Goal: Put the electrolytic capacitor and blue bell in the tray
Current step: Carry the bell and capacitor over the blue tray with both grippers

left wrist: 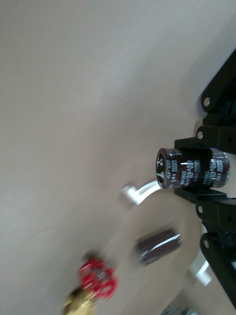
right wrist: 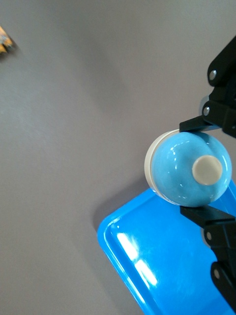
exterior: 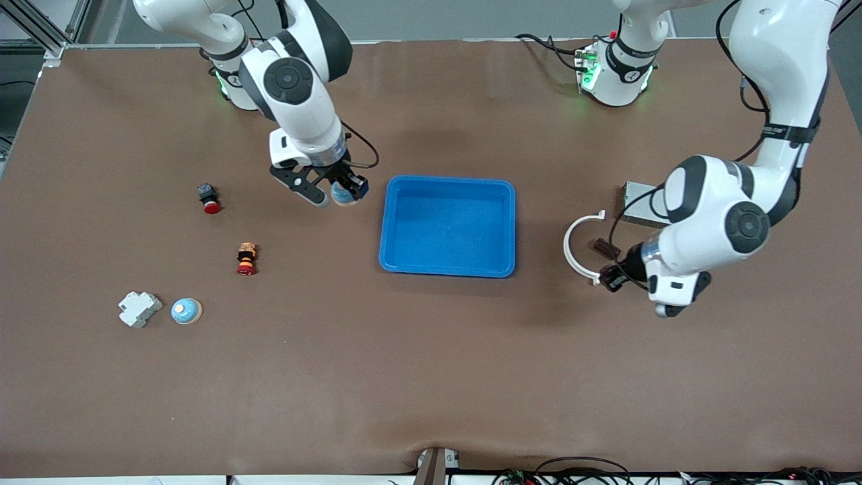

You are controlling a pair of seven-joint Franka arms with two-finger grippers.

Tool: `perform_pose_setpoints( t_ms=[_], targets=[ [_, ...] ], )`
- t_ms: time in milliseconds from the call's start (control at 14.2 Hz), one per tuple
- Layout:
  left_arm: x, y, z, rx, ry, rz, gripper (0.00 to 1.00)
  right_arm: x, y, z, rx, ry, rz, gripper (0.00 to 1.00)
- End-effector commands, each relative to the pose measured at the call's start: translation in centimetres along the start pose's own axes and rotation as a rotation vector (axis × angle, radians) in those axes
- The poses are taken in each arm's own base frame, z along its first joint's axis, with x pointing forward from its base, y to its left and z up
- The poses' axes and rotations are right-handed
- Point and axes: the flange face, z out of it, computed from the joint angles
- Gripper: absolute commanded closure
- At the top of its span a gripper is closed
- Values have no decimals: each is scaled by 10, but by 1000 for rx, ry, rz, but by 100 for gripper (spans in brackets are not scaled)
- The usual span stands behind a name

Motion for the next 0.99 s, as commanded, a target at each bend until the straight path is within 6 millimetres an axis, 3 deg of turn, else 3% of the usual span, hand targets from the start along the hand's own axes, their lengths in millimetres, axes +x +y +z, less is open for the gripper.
perform_pose_setpoints(
  t_ms=[0, 211, 423, 564, 705, 916],
  targets=[
    [-33, 23, 1, 9, -12, -42, 100, -19, -24, 27, 32, 3, 80, 100],
    [-66, 44, 13, 33, -4, -85, 100, -42, -55, 66, 30, 15, 130, 100],
    [-94, 61, 30, 39, -22, -134, 100, -52, -86, 102, 3, 22, 162, 100],
    [-121, 77, 40, 25, -25, -169, 100, -61, -95, 120, -11, 23, 172, 100],
    [-147, 88, 62, 41, -40, -196, 100, -68, -99, 130, -17, 24, 178, 100],
    [-170, 88, 98, 89, -60, -292, 100, -75, -100, 138, -18, 24, 195, 100]
  ],
)
